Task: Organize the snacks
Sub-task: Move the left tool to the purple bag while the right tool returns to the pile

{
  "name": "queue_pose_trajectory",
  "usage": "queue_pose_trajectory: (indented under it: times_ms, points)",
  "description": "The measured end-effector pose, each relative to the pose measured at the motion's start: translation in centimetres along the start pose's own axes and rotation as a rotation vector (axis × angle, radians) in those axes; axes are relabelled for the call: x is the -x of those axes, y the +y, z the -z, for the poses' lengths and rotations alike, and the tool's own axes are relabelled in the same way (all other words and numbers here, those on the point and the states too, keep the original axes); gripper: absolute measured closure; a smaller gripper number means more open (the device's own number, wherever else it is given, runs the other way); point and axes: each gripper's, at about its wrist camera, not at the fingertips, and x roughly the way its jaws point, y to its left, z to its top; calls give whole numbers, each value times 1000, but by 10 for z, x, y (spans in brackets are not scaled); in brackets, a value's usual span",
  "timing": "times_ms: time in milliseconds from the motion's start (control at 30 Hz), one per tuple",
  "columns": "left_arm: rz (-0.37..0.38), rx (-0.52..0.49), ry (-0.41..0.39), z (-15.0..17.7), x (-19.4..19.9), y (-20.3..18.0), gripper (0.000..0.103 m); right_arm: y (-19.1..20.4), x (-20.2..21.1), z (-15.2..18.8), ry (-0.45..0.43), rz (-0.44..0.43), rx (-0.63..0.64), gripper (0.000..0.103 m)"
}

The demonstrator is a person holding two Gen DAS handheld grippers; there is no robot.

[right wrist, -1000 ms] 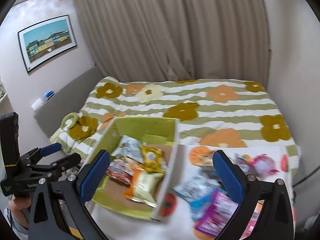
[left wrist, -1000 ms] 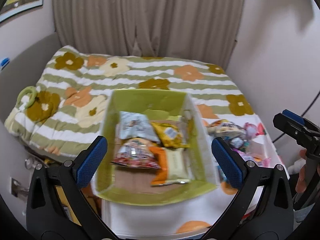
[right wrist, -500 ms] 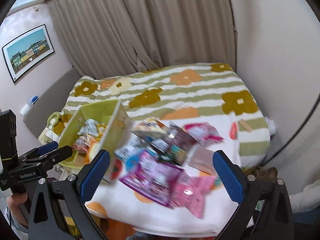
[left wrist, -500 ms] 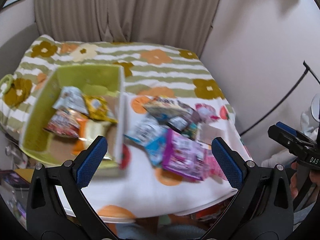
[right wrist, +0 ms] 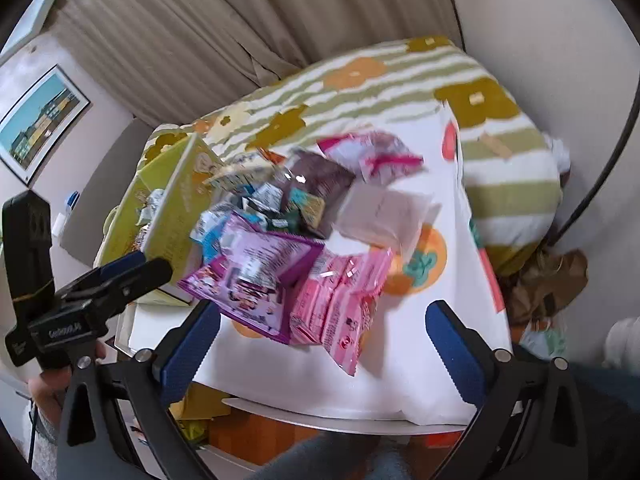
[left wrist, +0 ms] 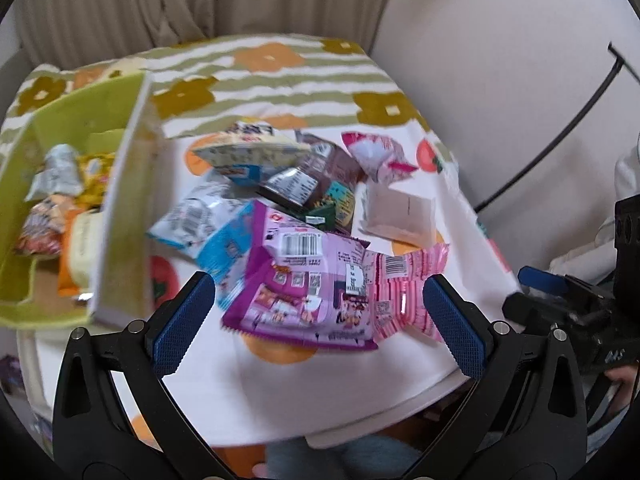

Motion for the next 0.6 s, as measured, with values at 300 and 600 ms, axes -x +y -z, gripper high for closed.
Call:
queue_pose_trajectory:
  times_ms: [300, 600]
  points:
    - [-2, -49, 155, -3, -80, 6, 0, -22, -49, 8, 43, -13, -77, 1]
    - [-4, -107, 214, 15, -107, 11, 5, -27, -77, 13, 71, -16, -101, 1]
